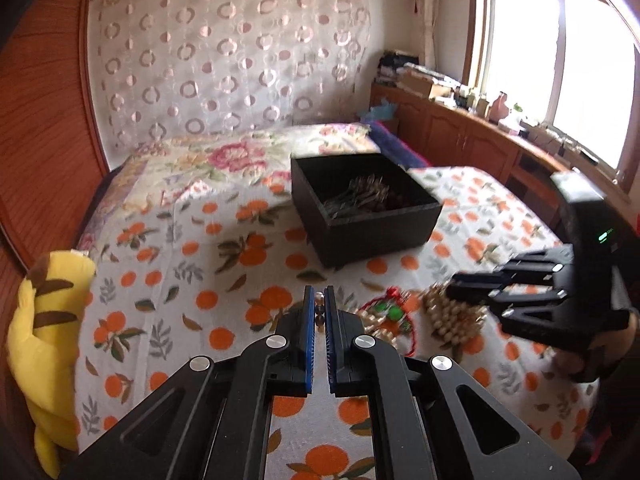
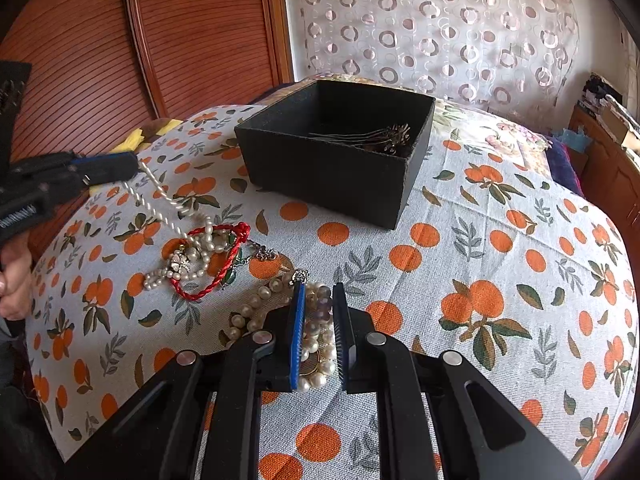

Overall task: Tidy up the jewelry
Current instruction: 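Grasp the long pearl necklace with the left gripper while the right gripper grasps the pearl strand, then lift the pearl necklace with the left gripper while the right gripper lifts its pearl strand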

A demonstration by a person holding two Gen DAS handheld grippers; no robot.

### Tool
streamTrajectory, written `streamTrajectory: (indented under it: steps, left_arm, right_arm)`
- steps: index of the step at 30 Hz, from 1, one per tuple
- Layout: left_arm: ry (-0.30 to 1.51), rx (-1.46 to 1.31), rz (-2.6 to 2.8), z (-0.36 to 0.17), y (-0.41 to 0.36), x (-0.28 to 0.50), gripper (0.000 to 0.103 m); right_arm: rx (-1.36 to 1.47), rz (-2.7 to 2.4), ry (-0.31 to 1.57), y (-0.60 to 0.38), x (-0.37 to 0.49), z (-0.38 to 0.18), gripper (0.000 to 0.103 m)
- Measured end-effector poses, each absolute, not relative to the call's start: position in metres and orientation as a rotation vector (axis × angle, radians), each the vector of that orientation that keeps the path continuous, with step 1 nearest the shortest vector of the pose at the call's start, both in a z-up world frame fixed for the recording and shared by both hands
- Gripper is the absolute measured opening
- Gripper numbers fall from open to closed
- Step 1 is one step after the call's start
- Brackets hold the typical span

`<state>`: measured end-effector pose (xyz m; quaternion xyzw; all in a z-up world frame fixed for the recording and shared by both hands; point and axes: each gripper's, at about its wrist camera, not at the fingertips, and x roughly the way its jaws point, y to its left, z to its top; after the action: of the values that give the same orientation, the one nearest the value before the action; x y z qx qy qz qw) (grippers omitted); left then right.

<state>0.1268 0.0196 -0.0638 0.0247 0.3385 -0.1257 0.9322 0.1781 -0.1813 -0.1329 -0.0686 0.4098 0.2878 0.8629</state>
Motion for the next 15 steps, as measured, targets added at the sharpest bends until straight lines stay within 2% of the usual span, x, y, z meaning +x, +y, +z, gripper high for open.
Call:
streamTrajectory:
  steps: [3, 5, 8, 15]
  left_arm:
    - [0.667, 0.045, -0.263, -0.051, 0.017, 0.127, 0.004]
    - [0.649, 0.044, -0.269, -0.042, 0.016, 0.126, 0.004]
    - [0.621, 0.045, -0.277, -0.028, 0.015, 0.125, 0.004]
    - [0.545, 0.051, -0.278, 0.01, 0.016, 0.118, 0.004]
  right_arm:
    - [-0.129, 0.607, 0.865, -0.182, 0.18, -0.133, 0.015]
    - [-0.135, 0.614, 0.863, -0.182, 0.179, -0.133, 0.01]
    - [-0.152, 0.627, 0.847, -0.179, 0.175, -0.129, 0.008]
    - [-0.134, 0.658, 0.724, -0.182, 0.155, -0.078, 0.008]
